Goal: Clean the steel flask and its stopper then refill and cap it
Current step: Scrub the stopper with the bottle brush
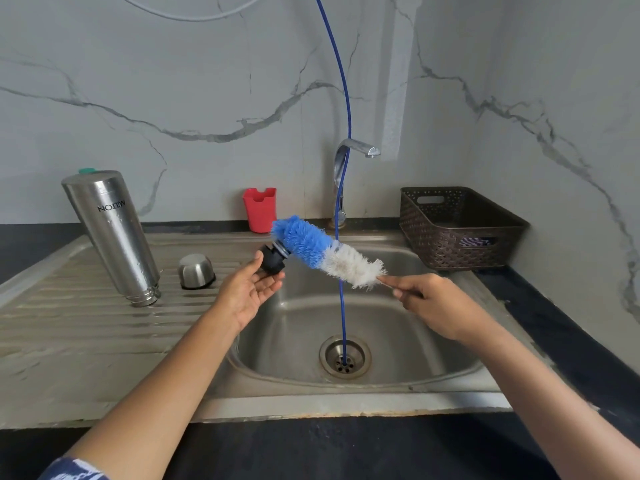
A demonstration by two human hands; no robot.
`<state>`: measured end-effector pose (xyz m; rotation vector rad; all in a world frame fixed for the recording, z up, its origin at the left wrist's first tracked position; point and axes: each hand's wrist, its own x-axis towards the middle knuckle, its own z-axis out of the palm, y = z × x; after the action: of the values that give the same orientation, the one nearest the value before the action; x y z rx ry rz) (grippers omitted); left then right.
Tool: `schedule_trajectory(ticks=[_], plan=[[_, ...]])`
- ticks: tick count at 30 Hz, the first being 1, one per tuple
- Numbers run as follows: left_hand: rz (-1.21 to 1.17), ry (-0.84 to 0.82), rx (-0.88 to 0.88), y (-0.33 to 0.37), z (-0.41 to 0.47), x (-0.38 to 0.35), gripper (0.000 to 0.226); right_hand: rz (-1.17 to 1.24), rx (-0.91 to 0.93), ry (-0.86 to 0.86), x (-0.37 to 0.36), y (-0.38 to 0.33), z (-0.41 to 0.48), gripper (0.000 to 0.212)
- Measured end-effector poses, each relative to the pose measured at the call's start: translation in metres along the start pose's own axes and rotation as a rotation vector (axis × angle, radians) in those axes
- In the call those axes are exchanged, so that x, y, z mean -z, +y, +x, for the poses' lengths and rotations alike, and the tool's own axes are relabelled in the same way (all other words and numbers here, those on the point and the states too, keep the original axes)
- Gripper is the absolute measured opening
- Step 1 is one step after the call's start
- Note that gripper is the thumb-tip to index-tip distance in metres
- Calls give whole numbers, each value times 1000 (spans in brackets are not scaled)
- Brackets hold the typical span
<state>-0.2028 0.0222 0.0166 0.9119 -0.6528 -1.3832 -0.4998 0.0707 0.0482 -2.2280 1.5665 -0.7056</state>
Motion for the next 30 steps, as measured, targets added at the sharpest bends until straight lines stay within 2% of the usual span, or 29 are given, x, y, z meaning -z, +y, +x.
schedule_trajectory(ticks=[4,7,9,12,17,20,23,25,28,30], plan=[[-23,75,-9,2,3,10,21,-155,44,147,13,-10,-21,40],[15,60,-38,-1,2,7,23,-362,73,135,-4,-25,-27,49],[49,42,-75,-1,1,5,18,-410,59,123,-17,-33,-24,51],[105,50,-134,1,0,4,7,-398,59,133,-24,-40,-13,48],[70,116,-158,8,3,13,6,-282,25,8,-7,-32,-18,43],[128,55,-156,4,1,7,7,-268,44,66,-9,-36,-12,40],[156,60,-187,6,2,8,11,-236,48,41,-12,-39,-10,39],[124,73,-187,8,2,12,7,-214,2,55,-6,-35,-16,39],[69,35,-161,8,0,9,4,-247,-90,181,3,-27,-18,41],[13,-22,-116,6,-2,4,5,-124,-99,179,2,-21,-8,40]])
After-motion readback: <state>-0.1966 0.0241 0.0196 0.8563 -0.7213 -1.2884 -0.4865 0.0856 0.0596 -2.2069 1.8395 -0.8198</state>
